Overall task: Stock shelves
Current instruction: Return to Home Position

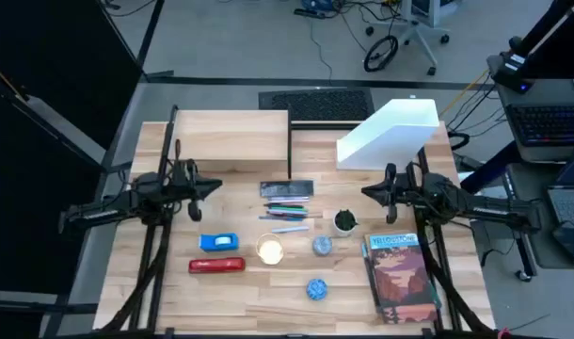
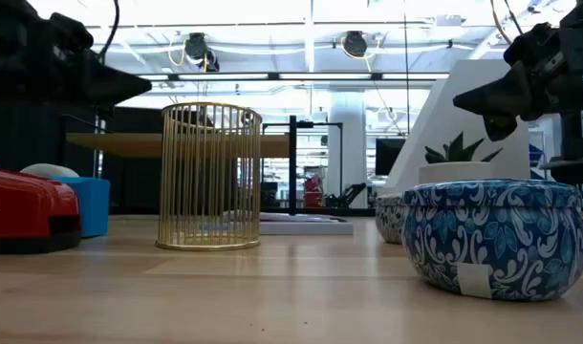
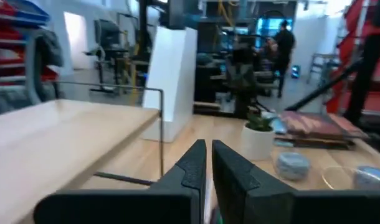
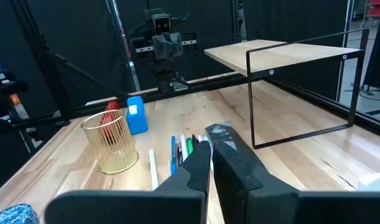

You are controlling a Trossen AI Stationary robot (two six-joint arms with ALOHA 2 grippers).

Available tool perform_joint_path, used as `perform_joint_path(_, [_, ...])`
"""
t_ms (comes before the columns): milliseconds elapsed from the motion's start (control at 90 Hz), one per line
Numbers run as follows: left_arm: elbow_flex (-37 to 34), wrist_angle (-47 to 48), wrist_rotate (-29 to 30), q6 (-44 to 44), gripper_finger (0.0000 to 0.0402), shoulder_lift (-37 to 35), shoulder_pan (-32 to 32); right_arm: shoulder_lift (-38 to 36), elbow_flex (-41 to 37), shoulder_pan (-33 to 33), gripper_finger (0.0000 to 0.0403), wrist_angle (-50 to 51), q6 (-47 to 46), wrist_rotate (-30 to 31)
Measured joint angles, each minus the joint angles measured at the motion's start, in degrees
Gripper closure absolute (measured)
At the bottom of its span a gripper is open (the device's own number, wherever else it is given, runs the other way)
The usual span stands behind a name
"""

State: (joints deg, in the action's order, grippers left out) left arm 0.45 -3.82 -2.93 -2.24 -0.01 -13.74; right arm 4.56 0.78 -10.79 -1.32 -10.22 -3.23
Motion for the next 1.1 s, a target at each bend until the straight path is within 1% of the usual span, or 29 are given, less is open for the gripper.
perform_joint_path(67, [0.0,0.0,0.6,-0.1,0.0391,0.0,0.0,0.0,0.0,0.0,0.0401,-0.1,0.0,0.1])
perform_joint_path(167, [0.0,3.6,3.1,-0.5,0.0391,0.0,0.2,0.0,0.0,0.0,0.0401,-0.1,0.0,0.1])
perform_joint_path(211, [0.0,3.3,3.5,-0.4,0.0391,0.1,0.6,0.0,0.0,0.0,0.0401,-0.1,0.0,0.1])
perform_joint_path(567, [0.0,3.4,3.4,-0.4,0.0391,0.0,8.4,0.0,0.0,0.0,0.0401,-0.2,0.0,0.0])
perform_joint_path(1100, [0.0,3.3,3.4,-0.3,0.0391,0.8,8.3,0.0,0.0,0.0,0.0401,-0.1,0.0,0.1])
